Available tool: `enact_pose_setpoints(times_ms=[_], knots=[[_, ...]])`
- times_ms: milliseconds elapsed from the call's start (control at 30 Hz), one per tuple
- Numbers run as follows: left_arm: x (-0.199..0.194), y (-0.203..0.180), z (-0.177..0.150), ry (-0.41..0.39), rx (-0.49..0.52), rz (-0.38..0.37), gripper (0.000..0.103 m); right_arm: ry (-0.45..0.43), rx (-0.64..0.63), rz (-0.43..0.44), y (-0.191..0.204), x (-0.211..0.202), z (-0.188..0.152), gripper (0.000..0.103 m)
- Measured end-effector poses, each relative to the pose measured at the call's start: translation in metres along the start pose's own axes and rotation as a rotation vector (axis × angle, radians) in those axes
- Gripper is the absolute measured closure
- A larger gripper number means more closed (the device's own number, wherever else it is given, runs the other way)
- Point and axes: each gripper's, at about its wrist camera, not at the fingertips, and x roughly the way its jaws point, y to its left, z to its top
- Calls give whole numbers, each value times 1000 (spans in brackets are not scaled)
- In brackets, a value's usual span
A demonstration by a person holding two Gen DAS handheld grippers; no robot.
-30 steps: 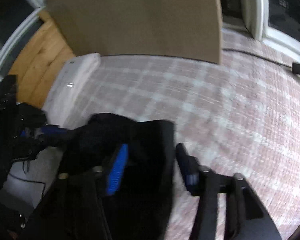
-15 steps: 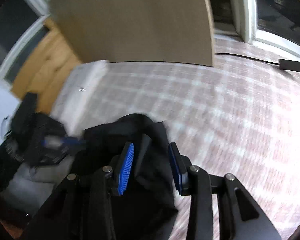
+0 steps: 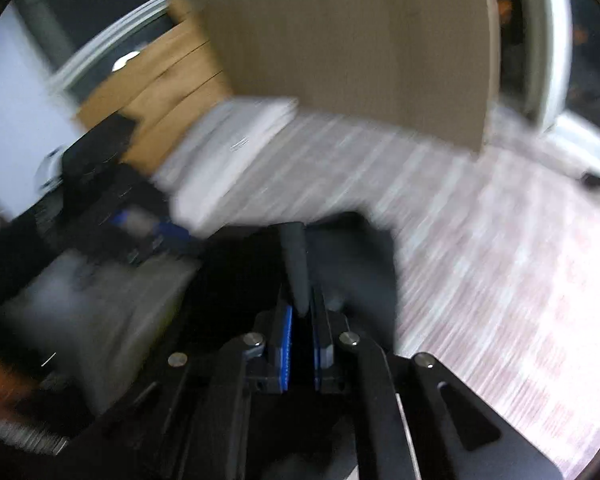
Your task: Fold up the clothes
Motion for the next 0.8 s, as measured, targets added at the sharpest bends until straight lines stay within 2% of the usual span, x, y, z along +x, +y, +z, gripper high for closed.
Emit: enact_pose_setpoints(times_ms=[33,67,100,133,167,267,333,433,500,567,633,667,700,733,767,800], knots=[[-1,2,0,1,-3,-1,91,72,-6,8,2,1,-10,84],[-2,4,0,1,-7,-2,84,128,-3,-31,2,3,-18,65],[-3,6,0,2,-10,-2,80,164,7,-62,1,3,-23,56],[-4,8,0,2,-14,-3,78,168,27,-83,-3,1,-25,52],[-5,10,0,3,-17,-4,75,158,51,-85,-7,-3,-25,52],[-9,16,-1,5,-28,-6,71,17,149,-6,-26,-20,-10,48],[-11,20,-1,6,-35,-8,69,-40,166,-77,-36,-17,4,46],[-9,23,-3,19,-43,-10,68,-27,150,-170,-47,12,25,46],[0,19,-3,40,-39,-23,68,-1,129,-160,-50,34,35,46],[11,13,-1,52,-29,-48,68,20,75,-196,-47,52,42,46],[24,4,2,81,19,-18,68,43,13,-235,-43,67,45,47],[29,1,2,92,40,-10,70,59,-1,-230,-40,73,45,55],[28,6,4,87,16,28,79,71,-14,-235,-38,77,46,66],[28,13,7,82,-10,67,85,75,-29,-256,-37,77,47,87],[27,19,9,76,-36,106,91,71,-18,-278,-39,75,48,99],[27,26,11,70,-62,146,92,50,37,-302,-47,68,50,99]])
